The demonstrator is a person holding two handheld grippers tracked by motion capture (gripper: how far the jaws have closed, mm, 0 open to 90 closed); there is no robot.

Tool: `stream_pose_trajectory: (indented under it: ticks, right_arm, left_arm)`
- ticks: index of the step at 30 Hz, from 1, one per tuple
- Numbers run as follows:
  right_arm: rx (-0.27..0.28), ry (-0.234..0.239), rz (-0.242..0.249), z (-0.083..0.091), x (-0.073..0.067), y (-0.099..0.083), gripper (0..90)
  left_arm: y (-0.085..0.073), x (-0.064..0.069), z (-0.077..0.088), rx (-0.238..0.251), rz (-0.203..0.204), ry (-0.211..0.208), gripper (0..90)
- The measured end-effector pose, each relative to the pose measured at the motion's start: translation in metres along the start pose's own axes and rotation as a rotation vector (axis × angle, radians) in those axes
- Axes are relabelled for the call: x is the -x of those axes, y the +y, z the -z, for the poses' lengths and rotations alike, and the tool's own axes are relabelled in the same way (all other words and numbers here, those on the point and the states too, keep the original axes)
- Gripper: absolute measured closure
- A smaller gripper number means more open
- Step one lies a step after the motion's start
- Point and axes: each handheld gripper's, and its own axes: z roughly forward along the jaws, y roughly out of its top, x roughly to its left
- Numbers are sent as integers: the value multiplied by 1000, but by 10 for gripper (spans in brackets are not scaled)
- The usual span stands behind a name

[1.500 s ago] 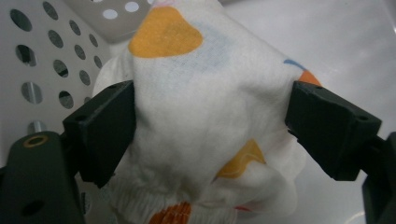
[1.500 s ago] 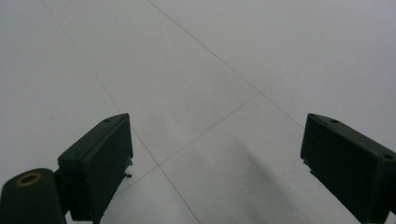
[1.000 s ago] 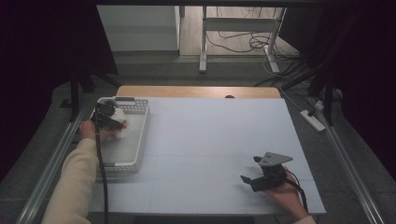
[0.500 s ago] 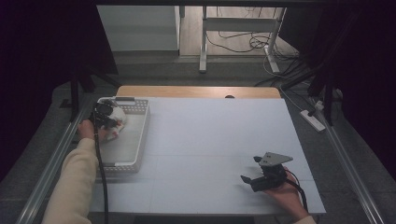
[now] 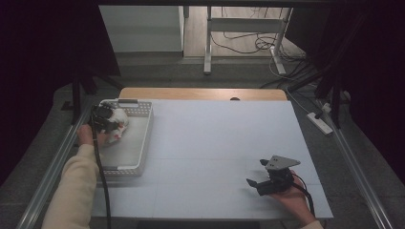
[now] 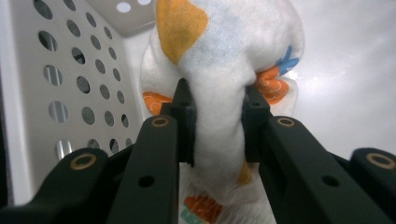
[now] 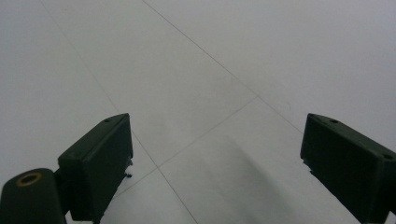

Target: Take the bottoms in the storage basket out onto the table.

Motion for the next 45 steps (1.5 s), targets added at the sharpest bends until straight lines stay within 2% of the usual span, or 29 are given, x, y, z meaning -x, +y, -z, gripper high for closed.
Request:
stream_pose_trajectory:
  ticks: [2, 5, 15, 28, 34, 45]
  right_arm:
    - [0, -1, 1, 0, 0, 0, 93]
    - [1, -2, 0, 0, 0, 0, 93]
    - [-4, -7, 0, 0, 0, 0, 93]
    - [-10, -12, 0, 0, 0, 0, 93]
    - [-6, -16, -4, 0, 1, 0, 93]
    - [-7, -25, -10, -1, 1, 0, 93]
  left_arm:
    - [-1, 2, 3, 18, -6, 3, 736]
    - [-4, 4, 7, 41, 3, -16, 736]
    - [-14, 2, 15, 107, 47, -70, 736]
    - [-29, -1, 29, 221, 118, -151, 735]
    - [-37, 1, 39, 284, 126, -166, 736]
    - [-43, 7, 55, 357, 120, -208, 736]
